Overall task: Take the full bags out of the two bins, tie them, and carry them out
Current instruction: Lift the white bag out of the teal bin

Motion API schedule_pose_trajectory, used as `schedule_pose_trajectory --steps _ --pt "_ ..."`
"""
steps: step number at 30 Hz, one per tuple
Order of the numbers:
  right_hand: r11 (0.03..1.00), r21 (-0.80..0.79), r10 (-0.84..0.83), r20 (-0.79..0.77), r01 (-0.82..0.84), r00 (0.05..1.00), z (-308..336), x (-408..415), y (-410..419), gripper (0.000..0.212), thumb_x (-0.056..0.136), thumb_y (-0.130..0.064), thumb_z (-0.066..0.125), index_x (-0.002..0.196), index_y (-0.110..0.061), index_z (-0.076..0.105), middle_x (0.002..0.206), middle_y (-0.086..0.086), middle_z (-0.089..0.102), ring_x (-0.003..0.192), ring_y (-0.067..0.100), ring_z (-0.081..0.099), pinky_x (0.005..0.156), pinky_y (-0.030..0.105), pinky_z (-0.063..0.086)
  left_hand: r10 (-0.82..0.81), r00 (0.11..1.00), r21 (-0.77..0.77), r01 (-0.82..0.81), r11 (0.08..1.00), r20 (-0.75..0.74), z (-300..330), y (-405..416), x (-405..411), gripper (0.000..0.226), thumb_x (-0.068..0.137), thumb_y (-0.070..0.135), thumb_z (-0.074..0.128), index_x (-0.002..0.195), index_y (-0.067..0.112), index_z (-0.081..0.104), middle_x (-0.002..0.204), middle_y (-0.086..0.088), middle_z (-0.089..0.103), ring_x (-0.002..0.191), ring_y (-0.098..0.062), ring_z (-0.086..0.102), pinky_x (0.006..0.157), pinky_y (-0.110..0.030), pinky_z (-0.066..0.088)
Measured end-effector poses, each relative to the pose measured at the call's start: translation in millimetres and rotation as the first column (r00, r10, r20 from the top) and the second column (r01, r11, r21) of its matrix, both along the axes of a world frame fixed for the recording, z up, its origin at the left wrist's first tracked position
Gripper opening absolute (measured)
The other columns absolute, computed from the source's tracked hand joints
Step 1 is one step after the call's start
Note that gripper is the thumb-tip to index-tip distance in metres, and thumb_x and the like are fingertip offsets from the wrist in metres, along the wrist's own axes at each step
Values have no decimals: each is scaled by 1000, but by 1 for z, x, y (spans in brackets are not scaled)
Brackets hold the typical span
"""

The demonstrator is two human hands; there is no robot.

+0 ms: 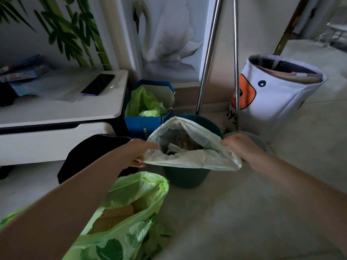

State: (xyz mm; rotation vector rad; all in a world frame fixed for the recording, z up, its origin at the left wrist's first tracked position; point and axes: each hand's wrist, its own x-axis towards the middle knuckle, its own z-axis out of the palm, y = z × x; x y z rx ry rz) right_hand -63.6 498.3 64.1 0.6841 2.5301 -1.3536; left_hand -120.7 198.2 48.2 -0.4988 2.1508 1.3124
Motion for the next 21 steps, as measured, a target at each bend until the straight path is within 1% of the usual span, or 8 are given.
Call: schedule_pose_trajectory --steps 5,8,10,12,14,16,18,21 --pt "967 195 132 177 -166 975 -6 -41 -5 45 79 -46 64 101 -7 60 95 10 67 81 23 65 63 30 51 -103 990 -242 78 967 -92 1 16 -17 48 76 46 72 101 6 61 92 -14 66 81 -27 66 67 -36 59" --pt "891 329 240 244 -313 940 -9 -55 -6 37 80 -33 67 104 -5 65 95 11 68 84 26 65 66 30 54 -168 974 -368 102 924 -152 0 20 -24 39 81 34 67 101 1 65 74 -9 60 59 -20 58 40 -25 44" --pt "850 406 267 216 -335 939 -6 -62 -4 26 82 -23 64 99 -4 67 90 13 67 82 28 65 62 30 51 -154 964 -391 58 919 -218 6 22 -27 34 86 28 60 108 2 62 76 -6 58 63 -19 58 43 -25 43" --pt "845 472 251 66 -252 966 6 -70 4 15 84 -17 60 79 -4 67 81 15 65 81 32 63 63 31 47 -12 935 -320 -110 941 -355 16 17 -35 34 90 32 52 115 9 58 97 -7 60 89 -26 62 63 -29 48" --pt "857 512 149 -139 -58 979 23 -80 19 18 85 -12 56 71 -4 64 84 20 66 85 36 63 69 32 47 96 883 -242 -229 943 -460 26 4 -47 32 90 28 52 110 5 63 100 -13 65 93 -31 63 70 -31 49" --pt "837 534 37 -272 119 961 38 -82 36 18 87 -14 54 86 -4 70 99 22 68 93 39 61 78 33 46 77 835 -251 -250 935 -545 35 -8 -53 25 90 22 53 93 3 69 86 -15 70 78 -32 66 65 -33 53" --pt "814 548 -35 -284 193 958 44 -79 47 23 88 -17 55 99 -3 70 102 24 67 96 40 61 82 34 47 80 818 -234 -255 938 -570 38 -14 -55 24 90 20 54 84 2 68 76 -14 68 66 -30 67 53 -30 56" --pt "815 557 -61 -188 157 980 40 -67 50 17 82 -13 57 89 0 66 84 20 61 71 34 57 68 31 44 137 828 -143 -252 957 -543 37 -17 -53 15 89 19 62 82 6 67 77 -14 65 56 -26 64 40 -27 55"
